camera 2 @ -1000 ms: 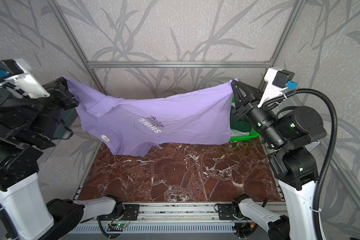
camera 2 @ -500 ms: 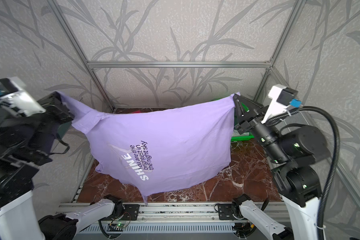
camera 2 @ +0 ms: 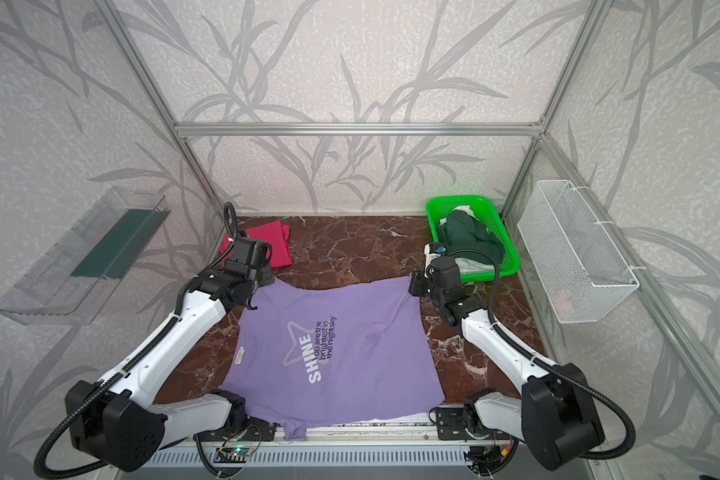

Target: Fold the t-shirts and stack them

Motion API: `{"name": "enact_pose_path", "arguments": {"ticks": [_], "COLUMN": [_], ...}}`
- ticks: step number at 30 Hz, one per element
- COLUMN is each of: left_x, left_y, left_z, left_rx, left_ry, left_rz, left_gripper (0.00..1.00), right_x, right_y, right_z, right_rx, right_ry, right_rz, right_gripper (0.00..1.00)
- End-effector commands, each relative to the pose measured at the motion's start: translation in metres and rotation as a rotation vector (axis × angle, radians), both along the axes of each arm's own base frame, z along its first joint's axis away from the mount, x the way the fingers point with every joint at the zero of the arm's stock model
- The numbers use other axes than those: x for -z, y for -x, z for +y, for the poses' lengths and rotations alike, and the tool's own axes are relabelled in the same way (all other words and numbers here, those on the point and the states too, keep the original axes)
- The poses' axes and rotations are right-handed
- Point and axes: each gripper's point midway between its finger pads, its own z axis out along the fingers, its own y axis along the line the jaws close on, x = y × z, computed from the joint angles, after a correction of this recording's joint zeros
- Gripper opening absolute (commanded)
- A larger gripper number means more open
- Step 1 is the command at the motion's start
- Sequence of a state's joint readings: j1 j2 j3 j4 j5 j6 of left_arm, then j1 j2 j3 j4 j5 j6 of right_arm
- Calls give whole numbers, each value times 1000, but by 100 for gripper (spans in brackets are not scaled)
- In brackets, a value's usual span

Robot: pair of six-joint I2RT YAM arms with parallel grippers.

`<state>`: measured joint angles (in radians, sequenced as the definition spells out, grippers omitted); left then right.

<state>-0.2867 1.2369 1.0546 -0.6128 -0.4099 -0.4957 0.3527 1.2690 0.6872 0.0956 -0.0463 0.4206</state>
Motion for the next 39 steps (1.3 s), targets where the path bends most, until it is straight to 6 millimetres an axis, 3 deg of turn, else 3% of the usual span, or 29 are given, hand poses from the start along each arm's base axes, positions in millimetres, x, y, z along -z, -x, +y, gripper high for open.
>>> {"name": "enact_pose_path", "arguments": {"ticks": [1,4,7,13,19,20,22,25,28,30,31,35,39], "left_x": [8,24,31,50,60,61,61,45,36,42,34,72,102], "left_y": [-19,-38,-69,-154,-235,-249,-270,-281,-254,-218,-201,-88,10], "left_z": [-4,-5,-9,-21,-15,-16,-18,-27,-32,-33,-36,-19,-10], "left_rx": [-44,-41,-34,5,-9,8,38,109,148,150,154,33,-56], "left_ry": [55,36,39,81,109,122,148,167,162,153,161,159,219], "left_rz": [-65,-34,-14,80,105,106,97,69,107,148,125,283,387], "left_gripper": [0,0,0,0,2,15,30,41,47,49,50,50,49], "right_x": [-23,-12,-3,11,24,23,19,-4,-26,-28,-26,6,31], "right_y": [-29,-45,-69,-137,-205,-216,-227,-224,-194,-167,-153,-83,-17], "right_z": [8,10,4,-14,-15,-12,-8,0,17,27,32,44,42], "right_rx": [21,26,63,127,123,108,92,61,13,-10,-32,-101,-123], "right_ry": [-55,-24,27,70,110,109,114,139,270,330,337,336,340], "right_rz": [-139,-122,-93,-79,-68,-75,-76,-109,-155,-134,-112,78,207], "right_gripper": [0,0,0,0,0,7,25,55,74,76,76,75,74]}}
